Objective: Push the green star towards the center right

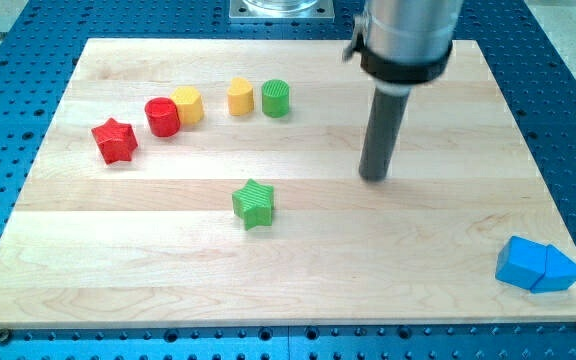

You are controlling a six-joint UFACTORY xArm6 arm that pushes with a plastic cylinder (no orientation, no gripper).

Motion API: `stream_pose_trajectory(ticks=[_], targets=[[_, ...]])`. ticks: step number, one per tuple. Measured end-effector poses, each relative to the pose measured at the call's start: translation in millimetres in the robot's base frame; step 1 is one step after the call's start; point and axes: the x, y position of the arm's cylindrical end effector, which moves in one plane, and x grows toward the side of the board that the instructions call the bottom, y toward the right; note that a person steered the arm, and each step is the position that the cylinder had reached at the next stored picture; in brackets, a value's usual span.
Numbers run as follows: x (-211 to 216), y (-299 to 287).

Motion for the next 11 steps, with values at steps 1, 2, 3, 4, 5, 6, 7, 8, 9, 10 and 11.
stream_pose_trajectory(ticks=[1,2,3,4,5,6,7,8,9,10,11], targets=[[31,-22],[58,-71],[68,-123],[69,-131],[67,-157],[22,-148],[-5,-117],[-21,-74],[-31,-50],[-14,-39],[19,-16]])
